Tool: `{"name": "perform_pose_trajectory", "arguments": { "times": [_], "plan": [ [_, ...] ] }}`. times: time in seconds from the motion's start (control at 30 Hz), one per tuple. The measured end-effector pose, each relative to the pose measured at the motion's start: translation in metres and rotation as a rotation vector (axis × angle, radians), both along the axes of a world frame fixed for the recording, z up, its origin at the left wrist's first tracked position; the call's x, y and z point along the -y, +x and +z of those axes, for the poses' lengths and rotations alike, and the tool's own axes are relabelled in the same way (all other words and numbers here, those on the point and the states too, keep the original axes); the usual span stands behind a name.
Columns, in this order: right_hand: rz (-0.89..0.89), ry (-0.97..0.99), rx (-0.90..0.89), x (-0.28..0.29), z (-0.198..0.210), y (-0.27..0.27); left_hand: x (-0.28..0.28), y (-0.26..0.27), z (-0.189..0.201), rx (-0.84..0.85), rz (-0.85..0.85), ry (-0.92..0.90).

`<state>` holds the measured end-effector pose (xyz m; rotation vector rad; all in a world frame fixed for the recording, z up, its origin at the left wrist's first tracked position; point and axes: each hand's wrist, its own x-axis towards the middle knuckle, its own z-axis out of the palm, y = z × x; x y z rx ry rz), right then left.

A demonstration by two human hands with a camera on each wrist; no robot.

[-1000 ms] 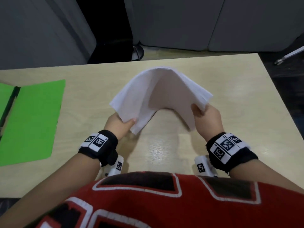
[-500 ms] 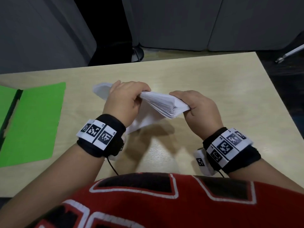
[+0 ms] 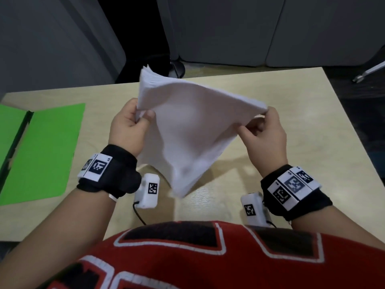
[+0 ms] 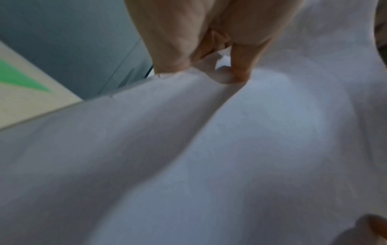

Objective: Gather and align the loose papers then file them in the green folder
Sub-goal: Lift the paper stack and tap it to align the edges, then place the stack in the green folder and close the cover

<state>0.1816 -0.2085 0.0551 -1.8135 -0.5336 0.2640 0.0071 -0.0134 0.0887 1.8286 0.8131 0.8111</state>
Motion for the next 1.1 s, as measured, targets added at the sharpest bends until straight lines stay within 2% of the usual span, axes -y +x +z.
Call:
{"name": "perform_pose_trajectory", "arguments": {
  "times": [0.13, 0.33, 0.43, 0.7, 0.87, 0.93, 1.0, 1.1],
  "plan": [
    [0.165, 0.106, -0.154, -0.001, -0.004, -0.007, 0.01, 0.002, -0.007, 0.161, -0.036, -0.212],
    [0.359, 0.064, -0.405, -0.001, -0.029, -0.009, 0.01, 0.003, -0.015, 0.246, -0.011, -0.289],
    [0.387, 0.009, -0.38, -0.004, -0.036, -0.014, 0.005, 0.003, -0.018, 0.233, 0.02, -0.291],
    [0.227, 0.001, -0.168, -0.033, -0.025, -0.027, -0.03, -0.009, -0.028, 0.057, 0.0, -0.257],
    [0.2, 0.067, -0.257, -0.059, -0.027, -0.045, -0.073, -0.029, -0.037, -0.001, 0.084, -0.261],
    [0.206, 0.066, -0.276, -0.071, -0.027, -0.054, -0.095, -0.042, -0.047, -0.058, 0.134, -0.276],
    [0.198, 0.061, -0.296, -0.084, -0.025, -0.063, -0.124, -0.06, -0.064, -0.191, 0.175, -0.252],
    [0.182, 0.046, -0.31, -0.102, -0.023, -0.077, -0.171, -0.095, -0.097, -0.615, 0.204, -0.105]
  ]
}}
